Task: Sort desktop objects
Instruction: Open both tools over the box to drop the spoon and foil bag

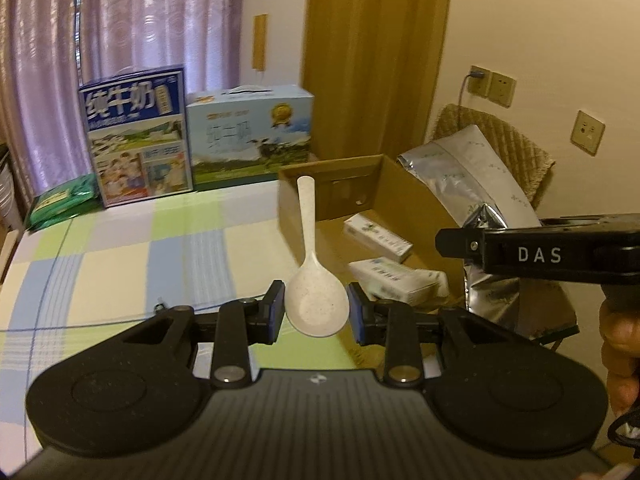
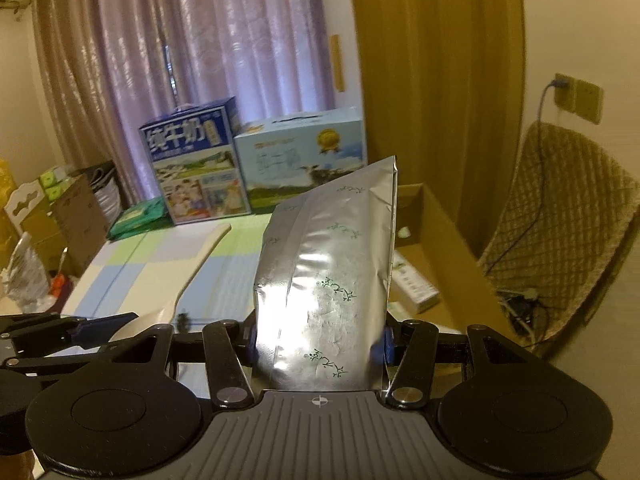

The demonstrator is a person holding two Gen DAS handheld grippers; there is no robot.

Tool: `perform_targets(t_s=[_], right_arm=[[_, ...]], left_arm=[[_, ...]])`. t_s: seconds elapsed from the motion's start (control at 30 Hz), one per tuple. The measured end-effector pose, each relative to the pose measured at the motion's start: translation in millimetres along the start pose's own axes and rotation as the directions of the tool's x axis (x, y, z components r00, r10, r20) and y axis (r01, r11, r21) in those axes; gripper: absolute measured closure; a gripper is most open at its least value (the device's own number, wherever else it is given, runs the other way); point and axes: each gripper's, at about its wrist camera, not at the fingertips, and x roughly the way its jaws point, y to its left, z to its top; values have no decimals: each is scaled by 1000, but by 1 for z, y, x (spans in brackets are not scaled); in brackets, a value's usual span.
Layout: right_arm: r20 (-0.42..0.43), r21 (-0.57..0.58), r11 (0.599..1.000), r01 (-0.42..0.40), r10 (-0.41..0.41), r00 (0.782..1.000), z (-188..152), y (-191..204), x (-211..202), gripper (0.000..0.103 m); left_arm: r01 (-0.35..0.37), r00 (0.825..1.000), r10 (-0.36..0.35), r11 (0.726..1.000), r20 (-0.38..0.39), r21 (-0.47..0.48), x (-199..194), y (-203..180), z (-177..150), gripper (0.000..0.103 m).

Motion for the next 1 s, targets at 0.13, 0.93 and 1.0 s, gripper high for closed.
perform_targets(t_s=[0.13,0.93,1.0], right_arm=[[1,13,1000,22,-22,1000,4,-22,-2,53],[-38,-2,998,70,-70,997,33,-86,56,53],[-40,2,998,70,-70,997,35,-89,61,53]], left_arm=[[26,1000,-26,1000,-3,13,13,-16,9,75],[112,992,-114,993,-46,-40,97,-42,32,75],[114,992,-116,992,-47,-44,103,-42,34,75]])
